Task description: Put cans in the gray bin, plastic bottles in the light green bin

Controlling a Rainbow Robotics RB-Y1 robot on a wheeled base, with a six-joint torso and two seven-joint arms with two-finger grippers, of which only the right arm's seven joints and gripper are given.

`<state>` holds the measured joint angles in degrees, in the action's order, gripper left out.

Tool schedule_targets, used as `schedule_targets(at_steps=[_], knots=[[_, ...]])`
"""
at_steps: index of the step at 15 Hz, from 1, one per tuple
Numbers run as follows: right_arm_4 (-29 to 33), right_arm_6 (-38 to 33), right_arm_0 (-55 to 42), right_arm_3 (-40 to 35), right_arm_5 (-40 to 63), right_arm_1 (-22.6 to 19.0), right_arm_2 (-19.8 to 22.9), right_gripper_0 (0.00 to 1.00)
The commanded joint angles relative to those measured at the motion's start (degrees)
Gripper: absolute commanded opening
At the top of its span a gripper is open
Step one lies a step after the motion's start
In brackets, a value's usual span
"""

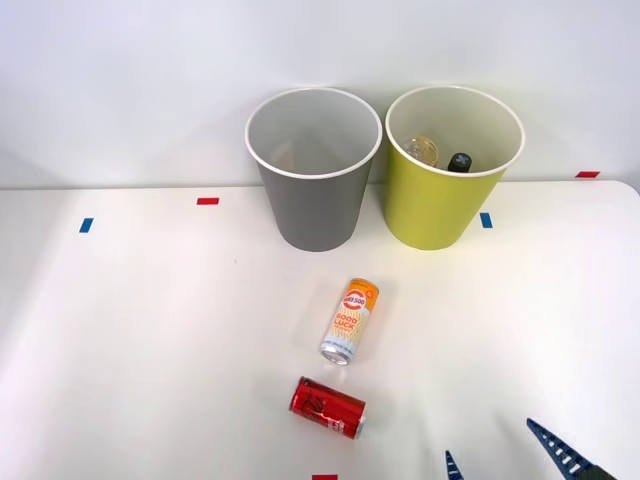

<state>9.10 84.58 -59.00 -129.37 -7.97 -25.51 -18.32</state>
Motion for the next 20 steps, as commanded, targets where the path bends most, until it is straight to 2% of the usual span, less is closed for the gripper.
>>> schedule_targets(at_steps=[1, 4, 5, 7, 9, 12, 15, 17, 19, 20], knots=[[-8.1, -1.0, 5.9, -10.0, 17.5, -10.4, -0.8, 1.00], [-10.8, -2.4, 11.5, -20.6, 39.1, -17.6, -0.8, 1.00], [-10.9, -2.8, 13.6, -20.6, 44.4, -19.3, -1.2, 1.00], [-11.5, -8.8, 19.9, -20.6, 53.8, -23.8, -3.6, 1.00], [-11.1, -13.2, 25.9, -20.6, 58.5, -27.0, -7.3, 1.00], [-11.1, -12.4, 33.7, -20.6, 63.1, -30.6, -13.1, 1.00], [-11.2, -10.8, 40.8, -20.6, 63.2, -34.1, -18.9, 1.00], [-11.4, -10.4, 47.1, -20.6, 68.6, -36.2, -23.3, 1.00], [-16.4, -11.3, 54.2, -20.6, 76.3, -35.8, -25.9, 1.00], [-18.9, -11.4, 56.3, -20.6, 78.6, -35.4, -25.9, 1.00]])
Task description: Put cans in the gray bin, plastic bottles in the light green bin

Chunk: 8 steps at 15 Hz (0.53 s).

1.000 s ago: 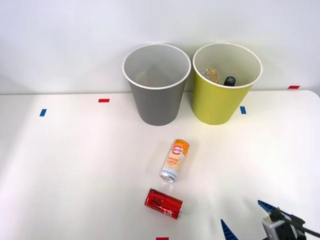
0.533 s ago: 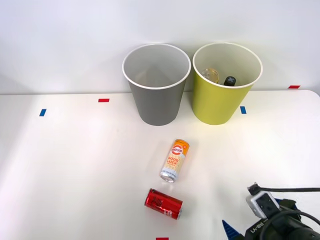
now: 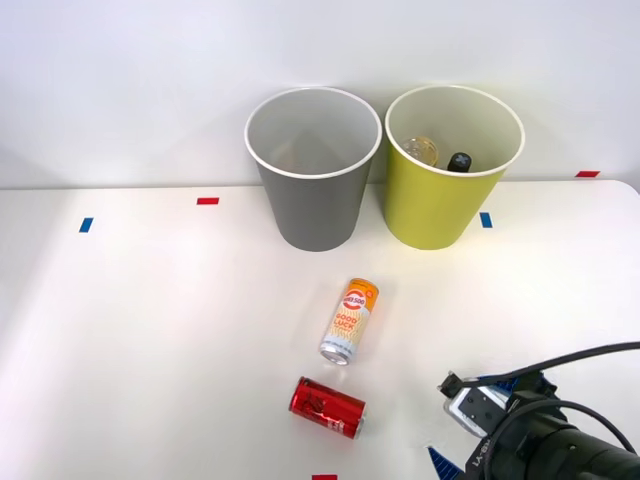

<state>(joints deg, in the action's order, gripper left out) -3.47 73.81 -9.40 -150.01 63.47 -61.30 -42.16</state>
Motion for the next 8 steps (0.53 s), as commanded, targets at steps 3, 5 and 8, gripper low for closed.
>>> schedule_targets(at_steps=[3, 5, 8], knots=[[-15.8, 0.3, 12.7, 0.0, 13.8, 2.8, -1.9, 1.00], [-19.2, 2.6, 14.8, 0.0, 15.9, 4.0, -1.8, 1.00], [-23.0, 10.3, 18.0, 0.0, 20.1, 6.5, -1.8, 1.00]])
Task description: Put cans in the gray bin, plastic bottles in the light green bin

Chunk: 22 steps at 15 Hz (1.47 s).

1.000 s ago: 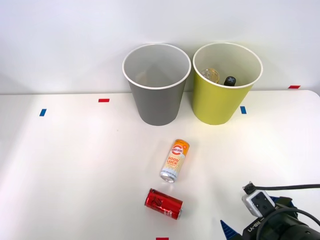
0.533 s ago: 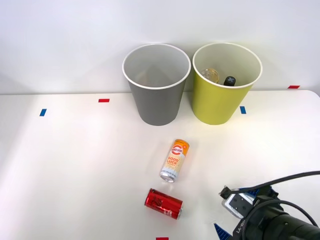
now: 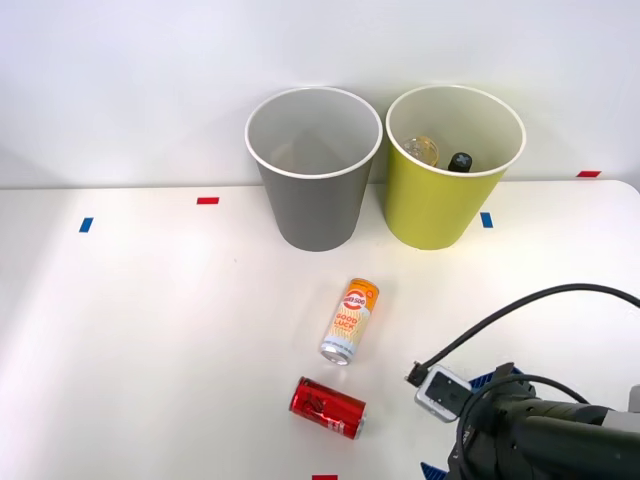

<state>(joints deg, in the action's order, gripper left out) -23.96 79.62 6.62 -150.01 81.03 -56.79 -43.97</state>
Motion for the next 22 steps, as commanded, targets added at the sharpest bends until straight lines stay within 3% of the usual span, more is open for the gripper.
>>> schedule_targets(at_steps=[1, 9, 13, 19, 22], knots=[[-3.2, 5.6, 2.4, 0.0, 2.6, 2.8, 0.0, 1.00], [-11.3, 10.3, 8.0, 0.0, 2.6, 12.5, 0.0, 1.00], [-14.4, 13.2, 13.0, 6.6, 2.6, 16.9, 0.0, 1.00], [-15.4, 17.0, 16.6, 12.8, 2.8, 20.7, -0.8, 1.00], [-15.0, 17.5, 18.0, 12.9, 8.3, 22.9, -0.7, 1.00]])
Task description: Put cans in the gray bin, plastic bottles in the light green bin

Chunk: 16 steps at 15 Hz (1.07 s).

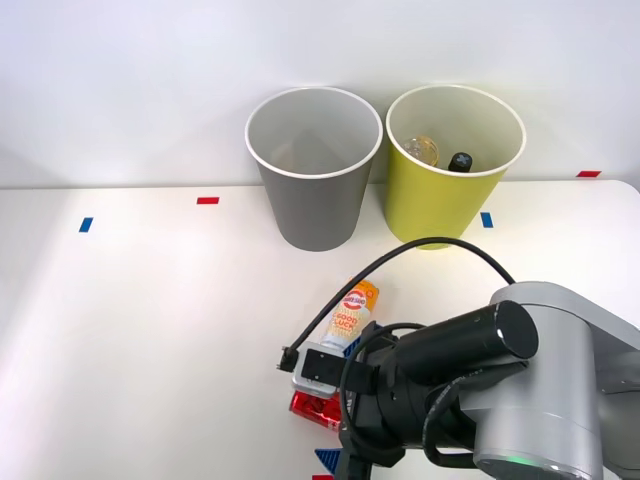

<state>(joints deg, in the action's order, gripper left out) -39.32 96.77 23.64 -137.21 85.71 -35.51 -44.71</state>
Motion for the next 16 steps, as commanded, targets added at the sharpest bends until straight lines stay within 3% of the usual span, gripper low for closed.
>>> schedule_targets(at_steps=[1, 9, 13, 16], knots=[[0.6, 0.4, 1.0, 0.2, 3.7, 1.9, 0.0, 1.00], [1.9, 1.6, 1.1, 8.6, 3.8, 7.6, 0.0, 1.00], [9.7, 2.5, 1.3, 10.5, 3.7, 9.8, -3.9, 1.00], [10.1, 2.7, 1.3, 13.0, 4.1, 11.2, -4.2, 1.00]])
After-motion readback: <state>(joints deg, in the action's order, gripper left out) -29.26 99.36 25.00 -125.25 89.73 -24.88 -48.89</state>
